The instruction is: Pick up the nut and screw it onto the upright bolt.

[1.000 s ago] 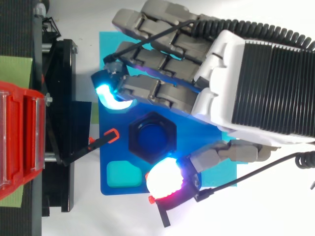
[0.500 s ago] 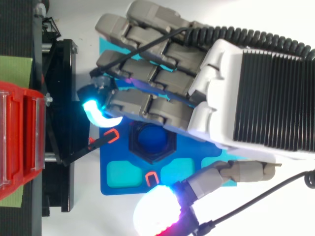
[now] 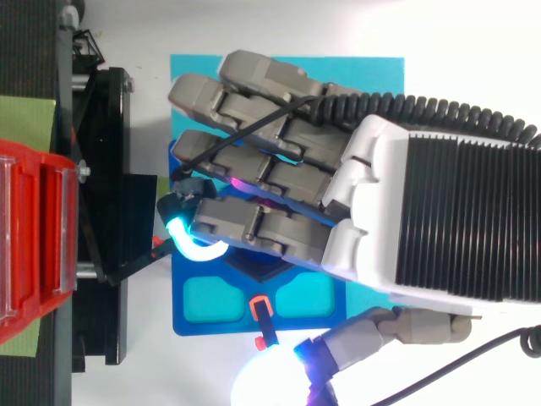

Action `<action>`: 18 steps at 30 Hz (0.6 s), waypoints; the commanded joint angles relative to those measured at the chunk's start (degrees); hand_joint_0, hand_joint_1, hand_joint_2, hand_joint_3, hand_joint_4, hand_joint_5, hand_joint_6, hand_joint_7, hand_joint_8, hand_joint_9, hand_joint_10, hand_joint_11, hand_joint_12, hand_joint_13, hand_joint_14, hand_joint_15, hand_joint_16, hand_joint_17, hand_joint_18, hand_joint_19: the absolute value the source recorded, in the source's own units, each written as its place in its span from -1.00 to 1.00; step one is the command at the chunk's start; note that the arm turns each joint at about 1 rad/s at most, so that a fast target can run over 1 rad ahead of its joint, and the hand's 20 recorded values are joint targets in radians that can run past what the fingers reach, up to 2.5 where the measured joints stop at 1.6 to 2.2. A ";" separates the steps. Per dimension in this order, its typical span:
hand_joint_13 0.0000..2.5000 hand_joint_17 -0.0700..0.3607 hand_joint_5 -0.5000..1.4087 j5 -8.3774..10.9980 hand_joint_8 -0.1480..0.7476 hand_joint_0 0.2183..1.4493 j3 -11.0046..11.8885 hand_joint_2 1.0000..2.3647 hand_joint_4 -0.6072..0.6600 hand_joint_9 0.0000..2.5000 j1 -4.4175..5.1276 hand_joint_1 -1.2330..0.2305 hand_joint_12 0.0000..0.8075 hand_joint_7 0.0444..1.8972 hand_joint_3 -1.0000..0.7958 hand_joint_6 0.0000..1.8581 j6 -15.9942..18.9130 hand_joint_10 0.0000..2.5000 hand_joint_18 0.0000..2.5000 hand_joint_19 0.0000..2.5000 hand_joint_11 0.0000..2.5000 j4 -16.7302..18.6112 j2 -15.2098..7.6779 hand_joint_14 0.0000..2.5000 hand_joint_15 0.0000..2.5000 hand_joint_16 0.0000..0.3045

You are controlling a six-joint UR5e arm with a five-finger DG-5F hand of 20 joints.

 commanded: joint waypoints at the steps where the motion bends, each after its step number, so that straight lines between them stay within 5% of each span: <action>1: -0.81 -0.15 -0.61 -0.06 -0.04 -0.58 -0.01 -1.00 0.38 -0.72 0.04 0.50 -0.06 0.00 -0.44 -0.46 0.05 -1.00 -1.00 -1.00 -1.00 -0.52 -0.02 -1.00 -1.00 -0.67; 18: -0.79 -0.18 -0.57 -0.77 -0.03 -0.56 -0.01 -1.00 0.46 -0.68 -1.28 0.48 -0.07 0.09 -0.44 -0.46 -0.13 -1.00 -0.98 -1.00 -1.00 -2.37 -0.02 -1.00 -1.00 -0.69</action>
